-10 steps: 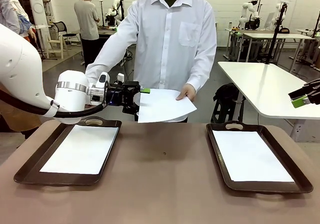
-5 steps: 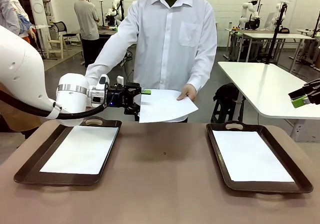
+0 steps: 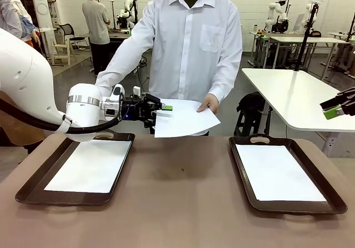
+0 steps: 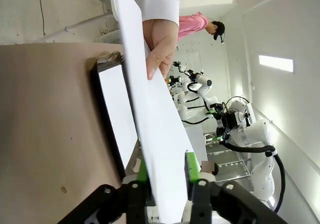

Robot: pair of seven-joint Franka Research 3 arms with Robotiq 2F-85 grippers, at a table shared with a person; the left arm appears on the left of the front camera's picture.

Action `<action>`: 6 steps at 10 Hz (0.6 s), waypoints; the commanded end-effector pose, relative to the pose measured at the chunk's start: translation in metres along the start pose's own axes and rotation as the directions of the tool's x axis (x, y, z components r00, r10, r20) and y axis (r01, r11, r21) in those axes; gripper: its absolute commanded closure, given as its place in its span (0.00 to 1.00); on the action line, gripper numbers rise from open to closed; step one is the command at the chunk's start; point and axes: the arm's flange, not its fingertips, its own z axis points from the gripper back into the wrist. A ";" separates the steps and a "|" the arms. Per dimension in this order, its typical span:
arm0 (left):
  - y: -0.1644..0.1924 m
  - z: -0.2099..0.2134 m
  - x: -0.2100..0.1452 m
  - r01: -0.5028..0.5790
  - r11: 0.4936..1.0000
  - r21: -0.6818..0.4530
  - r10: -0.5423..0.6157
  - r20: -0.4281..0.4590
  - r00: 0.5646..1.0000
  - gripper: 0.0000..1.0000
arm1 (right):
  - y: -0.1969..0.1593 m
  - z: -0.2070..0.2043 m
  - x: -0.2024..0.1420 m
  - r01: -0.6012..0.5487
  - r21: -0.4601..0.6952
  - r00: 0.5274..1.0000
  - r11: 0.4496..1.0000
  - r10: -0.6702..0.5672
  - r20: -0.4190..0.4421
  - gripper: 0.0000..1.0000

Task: Sort the A4 documents.
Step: Receive the A4 Paper.

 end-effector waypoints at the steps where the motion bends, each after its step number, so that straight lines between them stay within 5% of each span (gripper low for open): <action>1: 0.001 0.000 0.009 -0.014 1.000 -0.004 0.014 0.017 1.000 0.90 | 0.001 -0.001 0.000 0.000 0.007 1.000 1.000 0.000 0.000 0.00; 3: 0.001 0.003 0.008 -0.016 1.000 0.011 0.016 0.041 0.999 1.00 | 0.001 -0.001 0.000 0.000 0.007 1.000 1.000 0.000 0.000 0.00; 6: 0.000 0.003 0.008 -0.020 1.000 0.017 0.019 0.046 0.999 1.00 | 0.001 -0.001 0.000 0.000 0.007 1.000 1.000 0.000 0.000 0.00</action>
